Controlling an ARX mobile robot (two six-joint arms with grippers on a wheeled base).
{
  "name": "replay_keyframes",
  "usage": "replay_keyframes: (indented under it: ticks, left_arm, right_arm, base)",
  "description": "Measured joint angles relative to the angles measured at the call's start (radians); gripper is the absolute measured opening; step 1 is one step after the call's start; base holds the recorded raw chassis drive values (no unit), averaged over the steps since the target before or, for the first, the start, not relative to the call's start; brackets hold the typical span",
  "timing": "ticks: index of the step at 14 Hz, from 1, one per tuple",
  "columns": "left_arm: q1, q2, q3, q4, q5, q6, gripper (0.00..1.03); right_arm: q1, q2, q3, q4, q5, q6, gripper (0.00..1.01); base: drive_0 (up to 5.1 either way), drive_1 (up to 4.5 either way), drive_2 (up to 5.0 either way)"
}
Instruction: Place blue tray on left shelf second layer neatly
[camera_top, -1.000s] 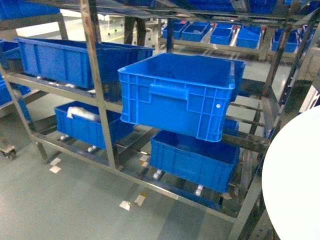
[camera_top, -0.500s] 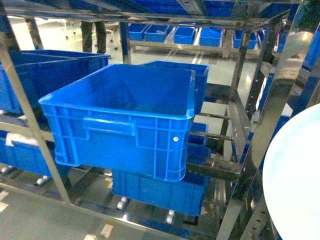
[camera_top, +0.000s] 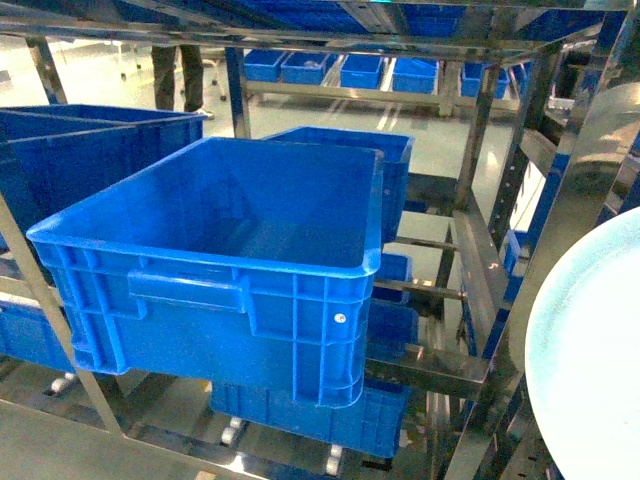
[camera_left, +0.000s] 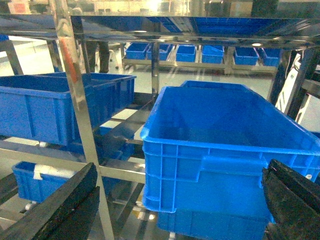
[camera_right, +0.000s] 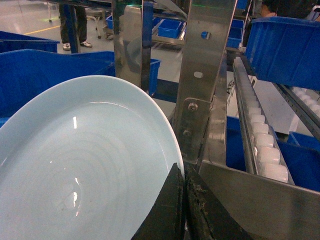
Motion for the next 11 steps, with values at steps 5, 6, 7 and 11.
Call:
replay_keyframes:
  ticks: [5,6,7,11]
  left_arm:
    - [0.0,0.0,0.0,0.002,0.0,0.0,0.98]
    - [0.0,0.0,0.0,0.0,0.0,0.0,0.98]
    - [0.0,0.0,0.0,0.0,0.0,0.0,0.98]
    - [0.001,0.0,0.0,0.001,0.0,0.0,0.98]
  right_arm:
    - [0.0,0.0,0.0,-0.002,0.0,0.0,0.02]
    - [0.0,-0.005,0.0,0.002,0.0,0.0,0.02]
    - [0.0,-0.005,0.0,-0.002,0.0,0.0,0.02]
    - [-0.001,-0.001,0.0,0.004,0.0,0.0,0.02]
  base:
    - [0.0,1.46,-1.5]
    - [0.0,4.22,-4.3]
    - [0.0,4.26,-4.3]
    - [0.0,0.0,0.0]
